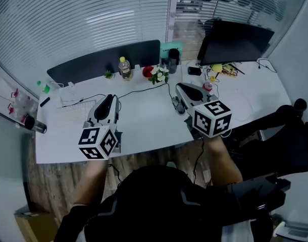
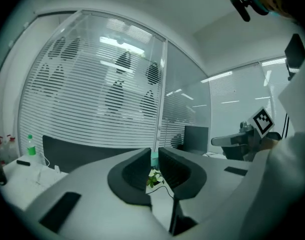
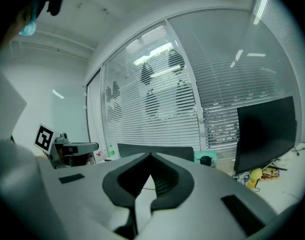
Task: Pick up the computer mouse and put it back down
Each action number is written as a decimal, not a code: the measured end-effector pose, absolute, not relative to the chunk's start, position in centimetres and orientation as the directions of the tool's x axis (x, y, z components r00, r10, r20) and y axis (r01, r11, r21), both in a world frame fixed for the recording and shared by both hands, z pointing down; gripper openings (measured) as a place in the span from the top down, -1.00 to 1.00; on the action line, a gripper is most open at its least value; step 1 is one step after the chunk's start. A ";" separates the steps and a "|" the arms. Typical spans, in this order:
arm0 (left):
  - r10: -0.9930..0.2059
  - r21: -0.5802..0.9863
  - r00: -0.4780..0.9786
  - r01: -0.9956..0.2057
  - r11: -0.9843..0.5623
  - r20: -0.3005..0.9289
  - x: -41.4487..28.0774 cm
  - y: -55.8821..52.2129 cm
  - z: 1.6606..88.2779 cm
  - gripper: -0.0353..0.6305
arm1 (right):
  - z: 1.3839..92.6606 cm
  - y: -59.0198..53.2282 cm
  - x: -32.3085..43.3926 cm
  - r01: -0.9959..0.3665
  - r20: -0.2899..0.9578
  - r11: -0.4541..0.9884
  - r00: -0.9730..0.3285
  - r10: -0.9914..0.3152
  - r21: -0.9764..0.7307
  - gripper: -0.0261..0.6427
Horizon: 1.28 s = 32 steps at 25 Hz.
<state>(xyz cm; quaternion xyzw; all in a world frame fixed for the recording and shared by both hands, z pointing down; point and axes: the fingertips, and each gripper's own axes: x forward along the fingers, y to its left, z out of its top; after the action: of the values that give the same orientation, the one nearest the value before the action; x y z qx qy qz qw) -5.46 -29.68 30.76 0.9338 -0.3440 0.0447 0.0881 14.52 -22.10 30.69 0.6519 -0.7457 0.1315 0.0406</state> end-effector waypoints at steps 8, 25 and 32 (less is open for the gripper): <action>-0.668 0.169 0.733 -0.680 -0.713 0.130 -6.5 -30.4 29.3 0.81 | 31.0 -22.2 15.2 -0.986 0.236 0.083 -0.116 -0.965 -0.146 0.92; -0.651 0.082 0.733 -0.675 -0.734 0.198 -5.0 -29.4 30.2 0.81 | 31.7 -22.2 15.9 -0.987 0.257 0.055 -0.093 -0.962 -0.149 0.93; -0.651 0.057 0.731 -0.673 -0.738 0.206 -4.7 -29.0 30.5 0.81 | 32.0 -22.3 16.1 -0.987 0.256 0.047 -0.086 -0.963 -0.155 0.93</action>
<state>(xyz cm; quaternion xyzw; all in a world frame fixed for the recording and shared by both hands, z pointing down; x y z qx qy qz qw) -4.75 -29.01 30.46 0.9281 -0.3564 0.0865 0.0638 16.13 -22.30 32.03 0.6747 -0.7224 0.1456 0.0411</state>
